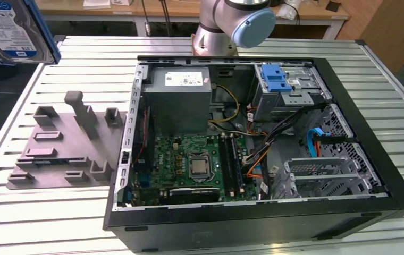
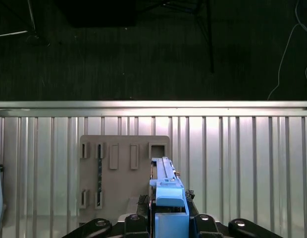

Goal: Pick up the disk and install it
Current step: 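Pick up the disk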

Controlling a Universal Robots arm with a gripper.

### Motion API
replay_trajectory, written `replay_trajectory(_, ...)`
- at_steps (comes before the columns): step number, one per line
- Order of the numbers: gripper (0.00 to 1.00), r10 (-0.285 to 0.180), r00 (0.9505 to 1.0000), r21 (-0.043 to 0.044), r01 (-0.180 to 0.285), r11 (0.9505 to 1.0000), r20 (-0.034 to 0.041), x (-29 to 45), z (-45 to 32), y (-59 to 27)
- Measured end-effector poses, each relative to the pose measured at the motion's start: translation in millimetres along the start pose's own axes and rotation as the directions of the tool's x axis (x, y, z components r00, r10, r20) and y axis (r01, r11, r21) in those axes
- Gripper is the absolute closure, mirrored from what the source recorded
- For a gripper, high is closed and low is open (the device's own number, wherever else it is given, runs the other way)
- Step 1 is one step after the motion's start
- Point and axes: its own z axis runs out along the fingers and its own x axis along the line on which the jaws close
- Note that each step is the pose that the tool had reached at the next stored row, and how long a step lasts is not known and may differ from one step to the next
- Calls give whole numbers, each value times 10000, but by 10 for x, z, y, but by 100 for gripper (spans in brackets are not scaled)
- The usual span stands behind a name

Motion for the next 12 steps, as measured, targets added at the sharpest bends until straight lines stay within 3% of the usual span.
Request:
replay_trajectory(11,64,0,10000,0,0,10000,0,0,-1,0)
replay_trajectory(12,64,0,10000,1,0,10000,1,-1,-8,-60)
